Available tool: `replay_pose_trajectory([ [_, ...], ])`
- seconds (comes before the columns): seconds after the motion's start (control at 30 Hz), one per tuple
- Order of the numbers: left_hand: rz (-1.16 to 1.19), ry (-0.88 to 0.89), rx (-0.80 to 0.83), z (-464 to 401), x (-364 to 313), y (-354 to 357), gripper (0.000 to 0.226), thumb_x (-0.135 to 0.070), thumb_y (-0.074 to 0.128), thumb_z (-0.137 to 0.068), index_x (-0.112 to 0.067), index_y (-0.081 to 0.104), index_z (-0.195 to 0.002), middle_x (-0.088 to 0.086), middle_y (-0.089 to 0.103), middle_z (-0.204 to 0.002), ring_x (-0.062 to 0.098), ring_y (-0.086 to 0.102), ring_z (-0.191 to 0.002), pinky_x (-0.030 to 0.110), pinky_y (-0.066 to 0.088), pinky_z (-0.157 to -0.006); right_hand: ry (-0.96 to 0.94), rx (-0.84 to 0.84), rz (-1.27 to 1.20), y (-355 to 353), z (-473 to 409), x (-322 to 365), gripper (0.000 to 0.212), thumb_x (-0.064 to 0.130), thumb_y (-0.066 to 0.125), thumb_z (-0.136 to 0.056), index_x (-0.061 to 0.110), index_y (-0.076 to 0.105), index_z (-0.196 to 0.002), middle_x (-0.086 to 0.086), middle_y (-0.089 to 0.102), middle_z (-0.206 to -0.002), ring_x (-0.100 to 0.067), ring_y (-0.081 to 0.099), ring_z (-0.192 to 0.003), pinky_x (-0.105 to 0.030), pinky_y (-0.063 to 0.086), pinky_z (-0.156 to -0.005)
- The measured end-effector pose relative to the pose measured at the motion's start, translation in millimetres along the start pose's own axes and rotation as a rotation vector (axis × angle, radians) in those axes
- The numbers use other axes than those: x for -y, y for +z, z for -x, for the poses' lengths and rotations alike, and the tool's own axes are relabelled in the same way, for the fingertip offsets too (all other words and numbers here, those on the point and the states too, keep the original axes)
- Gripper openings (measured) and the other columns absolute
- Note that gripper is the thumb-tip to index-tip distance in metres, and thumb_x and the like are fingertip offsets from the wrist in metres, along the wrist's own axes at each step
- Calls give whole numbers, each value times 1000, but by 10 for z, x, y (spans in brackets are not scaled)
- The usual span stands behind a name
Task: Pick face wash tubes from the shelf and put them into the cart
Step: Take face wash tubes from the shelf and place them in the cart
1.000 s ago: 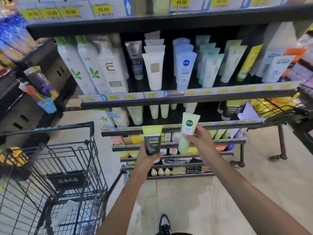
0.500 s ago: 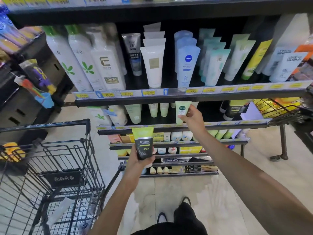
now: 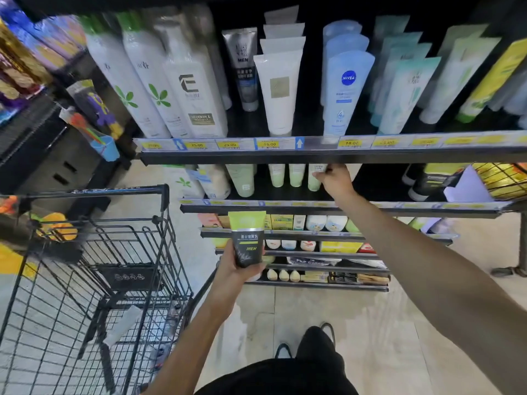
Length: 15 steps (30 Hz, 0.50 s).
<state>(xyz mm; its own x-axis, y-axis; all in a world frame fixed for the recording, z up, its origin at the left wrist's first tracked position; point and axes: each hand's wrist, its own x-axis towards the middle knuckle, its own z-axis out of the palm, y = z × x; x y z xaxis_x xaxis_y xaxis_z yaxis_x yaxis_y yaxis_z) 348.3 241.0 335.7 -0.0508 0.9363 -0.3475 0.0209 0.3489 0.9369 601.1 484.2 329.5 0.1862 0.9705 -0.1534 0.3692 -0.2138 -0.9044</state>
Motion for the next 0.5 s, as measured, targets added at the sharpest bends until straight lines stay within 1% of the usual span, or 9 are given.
replay_pose_trajectory([
  [0.07,-2,-3,-2,-2,-9,4,64,3,79,-83,-22,52,-136,7,72,-124,25,67,-118,51,48,-110,47,-12,-17,17,-23,59,37,17,77,-91,3,65,-122,-13,69,-123,-28,63,-116,-32,46,-98],
  [0.1,-1,-6,-3,-10,-13,6,64,3,78,-84,-22,51,-136,6,72,-124,24,67,-118,50,48,-109,68,-15,-28,23,-39,78,36,16,76,-92,3,64,-124,-14,68,-124,-28,62,-117,-30,45,-97],
  [0.23,-2,-23,3,-19,-5,12,65,1,79,-84,-23,51,-137,5,72,-125,23,67,-119,51,48,-110,116,-13,-61,36,-77,93,36,12,73,-93,1,63,-126,-16,66,-127,-28,60,-119,-27,43,-95],
  [0.43,-9,-23,27,-16,-9,31,69,-15,84,-74,-25,53,-135,5,70,-126,24,65,-122,56,47,-110,140,-9,-39,32,-78,111,34,9,70,-94,-2,62,-126,-20,65,-128,-32,60,-121,-33,46,-100],
  [0.5,-11,-18,35,-17,-12,36,70,-17,84,-73,-26,53,-135,3,70,-127,24,65,-122,55,47,-110,150,-5,-47,40,-75,119,34,9,69,-95,-1,61,-127,-20,65,-128,-32,60,-121,-31,45,-97],
])
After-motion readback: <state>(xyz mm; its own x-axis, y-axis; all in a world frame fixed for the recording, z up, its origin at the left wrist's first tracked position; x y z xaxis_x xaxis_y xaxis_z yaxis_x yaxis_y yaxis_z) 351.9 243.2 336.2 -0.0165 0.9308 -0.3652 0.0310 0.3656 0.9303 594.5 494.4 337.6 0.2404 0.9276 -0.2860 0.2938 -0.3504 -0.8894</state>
